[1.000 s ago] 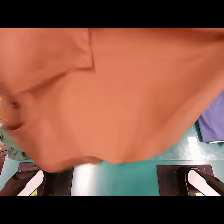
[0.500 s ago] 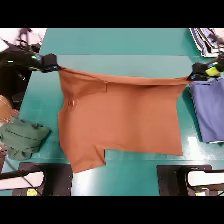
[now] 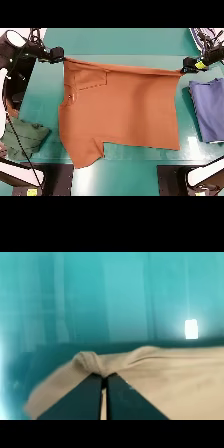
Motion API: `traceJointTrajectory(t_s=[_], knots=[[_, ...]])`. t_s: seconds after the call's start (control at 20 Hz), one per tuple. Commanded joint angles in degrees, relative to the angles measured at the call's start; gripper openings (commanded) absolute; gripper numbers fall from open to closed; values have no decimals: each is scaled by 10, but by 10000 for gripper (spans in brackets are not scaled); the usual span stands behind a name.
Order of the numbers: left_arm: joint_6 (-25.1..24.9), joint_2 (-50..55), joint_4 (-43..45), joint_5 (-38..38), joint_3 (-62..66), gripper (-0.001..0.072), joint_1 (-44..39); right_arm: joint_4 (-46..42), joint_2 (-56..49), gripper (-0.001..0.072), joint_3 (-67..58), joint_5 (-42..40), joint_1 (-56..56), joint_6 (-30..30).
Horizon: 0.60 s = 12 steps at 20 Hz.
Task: Fold the shirts.
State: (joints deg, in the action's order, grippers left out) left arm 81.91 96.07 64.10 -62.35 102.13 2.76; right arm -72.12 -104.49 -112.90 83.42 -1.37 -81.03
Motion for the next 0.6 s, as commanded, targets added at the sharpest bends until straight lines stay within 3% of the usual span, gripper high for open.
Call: traceJointTrajectory(t_s=[0.0, 0.1, 0.3, 0.45, 0.55], knots=[[-6, 5, 31, -140, 26, 24, 6, -19, 32, 16, 46, -3, 0, 1], [4, -2, 45, -160, -14, 24, 4, -30, 68, 16, 128, -16, 2, 1], [-1, -29, 40, -116, -154, 25, 4, -28, 137, 17, 298, -87, 9, 1], [-42, -29, -24, -92, -236, 26, 4, -24, 161, 18, 369, -115, 26, 1], [-43, -29, -32, -81, -265, 27, 4, -24, 167, 20, 390, -125, 41, 0]])
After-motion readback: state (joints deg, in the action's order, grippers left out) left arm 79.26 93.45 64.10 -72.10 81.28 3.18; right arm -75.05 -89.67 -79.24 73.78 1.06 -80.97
